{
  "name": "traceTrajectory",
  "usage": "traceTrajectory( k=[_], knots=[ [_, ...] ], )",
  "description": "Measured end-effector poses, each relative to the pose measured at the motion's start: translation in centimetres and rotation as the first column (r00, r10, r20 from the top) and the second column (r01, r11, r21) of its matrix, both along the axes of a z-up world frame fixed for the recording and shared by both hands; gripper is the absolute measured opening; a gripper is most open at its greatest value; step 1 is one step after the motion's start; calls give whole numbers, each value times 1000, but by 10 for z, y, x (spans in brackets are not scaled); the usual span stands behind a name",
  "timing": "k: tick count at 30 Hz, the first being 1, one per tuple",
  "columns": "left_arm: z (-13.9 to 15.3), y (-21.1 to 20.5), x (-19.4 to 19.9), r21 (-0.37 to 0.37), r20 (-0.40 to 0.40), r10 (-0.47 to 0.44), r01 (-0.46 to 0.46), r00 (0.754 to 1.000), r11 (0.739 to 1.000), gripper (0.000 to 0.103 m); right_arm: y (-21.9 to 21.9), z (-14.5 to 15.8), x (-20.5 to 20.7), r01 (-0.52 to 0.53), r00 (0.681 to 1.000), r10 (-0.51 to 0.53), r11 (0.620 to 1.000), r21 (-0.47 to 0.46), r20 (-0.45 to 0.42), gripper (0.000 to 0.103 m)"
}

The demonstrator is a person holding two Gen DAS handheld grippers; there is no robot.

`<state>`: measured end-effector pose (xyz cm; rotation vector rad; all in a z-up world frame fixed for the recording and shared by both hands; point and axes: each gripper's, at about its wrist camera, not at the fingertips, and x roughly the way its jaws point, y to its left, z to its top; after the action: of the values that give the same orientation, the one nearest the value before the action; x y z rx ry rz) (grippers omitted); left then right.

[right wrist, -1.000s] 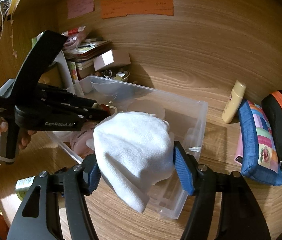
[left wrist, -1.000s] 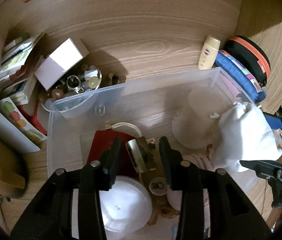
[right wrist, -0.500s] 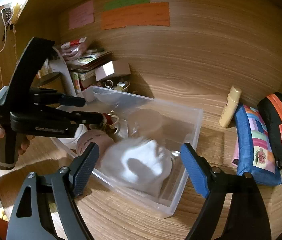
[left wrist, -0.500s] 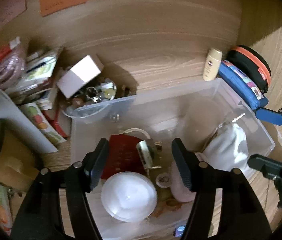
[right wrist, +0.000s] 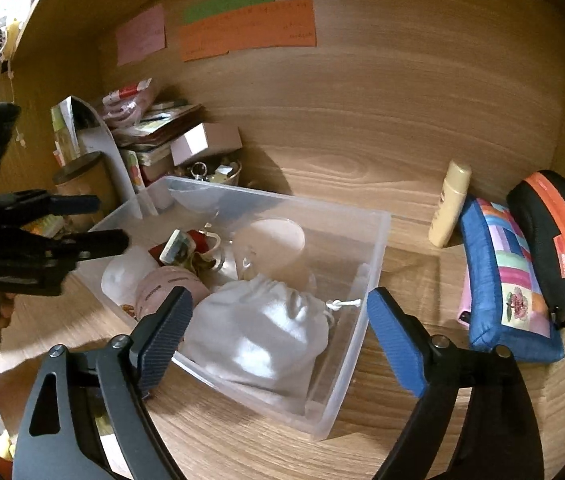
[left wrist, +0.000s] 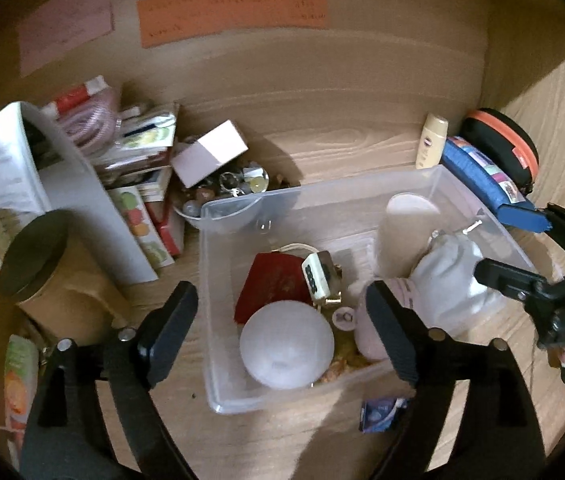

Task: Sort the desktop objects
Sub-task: 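Withdraw both grippers toward the green glass bottle and blue card pack, then grasp the green glass bottle with the left gripper while the right grasps the blue card pack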

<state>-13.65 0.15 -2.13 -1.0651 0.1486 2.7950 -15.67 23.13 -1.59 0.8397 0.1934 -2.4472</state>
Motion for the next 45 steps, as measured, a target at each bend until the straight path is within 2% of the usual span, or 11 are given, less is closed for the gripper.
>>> traceTrajectory(
  k=[4, 6, 9, 11, 13, 20, 24, 30, 42, 43, 45],
  knots=[
    [5, -3, 18, -18, -35, 10, -11, 999, 1000, 91, -2, 2, 0, 10, 1000, -10, 1000, 8, 13, 89],
    [7, -4, 27, -20, -57, 19, -20, 998, 1000, 95, -4, 6, 3, 15, 1000, -15, 1000, 21, 3, 89],
    [9, -6, 42, -16, -80, 16, -17, 997, 1000, 95, -6, 14, 12, 23, 1000, -23, 999, 29, -20, 90],
    [9, -6, 51, -16, -89, 10, -12, 996, 1000, 95, -6, 19, 20, 26, 999, -25, 999, 26, -34, 97],
    [9, -6, 58, -20, -95, 7, -8, 995, 1000, 96, -5, 25, 29, 31, 998, -30, 999, 16, -55, 100],
    [4, -3, 81, -12, -106, -3, 2, 994, 1000, 98, -10, 40, 64, 27, 992, -22, 999, 35, -126, 102],
    [-4, -1, 91, 10, -90, -14, 15, 996, 1000, 98, -14, 43, 84, 22, 986, -11, 998, 63, -167, 102],
    [-23, 7, 99, 8, -48, -40, 41, 998, 999, 98, -17, 38, 100, 23, 985, -8, 996, 84, -172, 103],
    [-55, 33, 103, 11, 46, -125, 125, 991, 992, 97, -18, 4, 104, -7, 996, 16, 994, 109, -84, 103],
    [-56, 35, 103, 15, 51, -134, 134, 990, 991, 95, -17, 2, 104, -10, 997, 18, 994, 108, -74, 103],
    [-60, 37, 101, 18, 66, -145, 144, 987, 989, 82, -17, -4, 103, -8, 998, 14, 994, 112, -55, 103]
  ],
)
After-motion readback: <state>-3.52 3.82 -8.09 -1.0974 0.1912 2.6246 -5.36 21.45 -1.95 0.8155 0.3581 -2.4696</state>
